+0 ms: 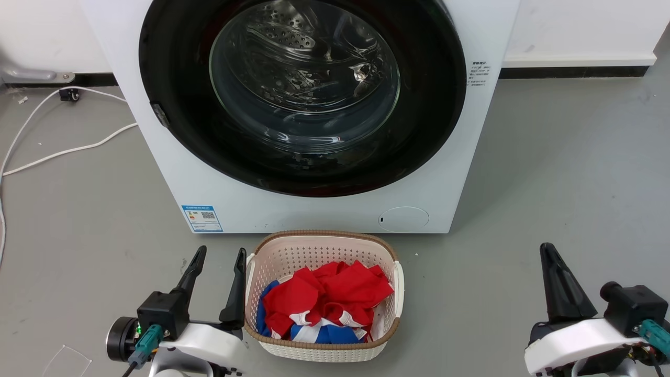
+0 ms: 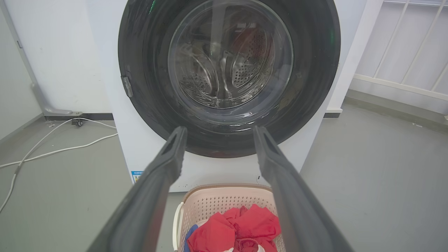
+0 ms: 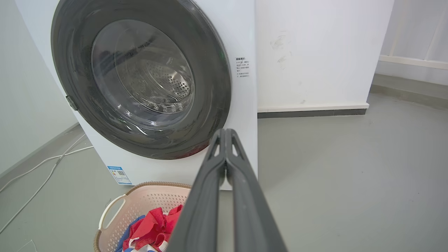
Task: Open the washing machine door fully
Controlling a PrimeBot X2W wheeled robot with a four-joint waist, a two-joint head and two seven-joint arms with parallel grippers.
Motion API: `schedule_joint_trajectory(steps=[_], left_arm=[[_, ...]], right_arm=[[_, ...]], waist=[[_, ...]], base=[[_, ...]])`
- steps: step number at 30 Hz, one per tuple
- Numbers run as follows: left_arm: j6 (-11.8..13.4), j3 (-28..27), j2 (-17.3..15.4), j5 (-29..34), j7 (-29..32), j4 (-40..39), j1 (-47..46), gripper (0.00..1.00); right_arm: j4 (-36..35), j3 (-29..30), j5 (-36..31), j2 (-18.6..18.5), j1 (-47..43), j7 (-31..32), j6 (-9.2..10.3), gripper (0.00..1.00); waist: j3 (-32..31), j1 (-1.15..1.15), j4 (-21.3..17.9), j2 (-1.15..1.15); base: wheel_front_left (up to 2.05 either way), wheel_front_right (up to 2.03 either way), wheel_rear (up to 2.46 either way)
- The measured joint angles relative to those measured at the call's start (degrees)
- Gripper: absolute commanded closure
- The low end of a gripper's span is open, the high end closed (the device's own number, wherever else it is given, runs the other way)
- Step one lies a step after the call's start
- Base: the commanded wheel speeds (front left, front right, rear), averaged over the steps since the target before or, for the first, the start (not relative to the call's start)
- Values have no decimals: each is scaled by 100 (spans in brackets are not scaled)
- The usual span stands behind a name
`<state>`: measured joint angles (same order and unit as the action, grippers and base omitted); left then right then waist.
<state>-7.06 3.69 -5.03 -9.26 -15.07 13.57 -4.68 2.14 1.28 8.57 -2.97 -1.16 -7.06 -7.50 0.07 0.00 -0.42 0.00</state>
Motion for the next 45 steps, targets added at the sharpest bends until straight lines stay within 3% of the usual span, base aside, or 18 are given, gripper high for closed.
schedule_joint_trajectory(steps=[4,7,19,23,32,39,45], left_arm=[[-1,-29,10,-7,0,-5,-2,0],[-8,-42,26,-12,0,-21,-5,0],[-26,-97,94,-35,1,-245,-207,0],[-29,-156,124,-57,0,-387,-306,0],[-34,-187,156,-49,0,-659,-731,0],[-44,11,176,-22,0,-744,-1047,0],[-44,100,178,-32,0,-825,-1238,0]], right_arm=[[116,134,691,4,10,34,0,100],[302,288,1636,5,54,91,1,100],[1068,1003,6723,8,843,522,1,100],[1394,1467,7710,2,1244,868,1,100],[2362,1929,8933,-686,2880,1645,1,100],[2900,1351,9130,-1426,4228,2387,1,100],[3353,488,8955,-1783,5276,3043,2,100]], waist=[[0,0,-6,0],[4,0,-6,0],[361,0,-16,0],[564,0,-9,0],[1237,1,25,0],[1815,1,128,0],[2185,1,232,0]], base=[[0,0,0],[0,0,0],[0,0,0],[0,0,0],[0,0,0],[0,0,0],[0,0,0]])
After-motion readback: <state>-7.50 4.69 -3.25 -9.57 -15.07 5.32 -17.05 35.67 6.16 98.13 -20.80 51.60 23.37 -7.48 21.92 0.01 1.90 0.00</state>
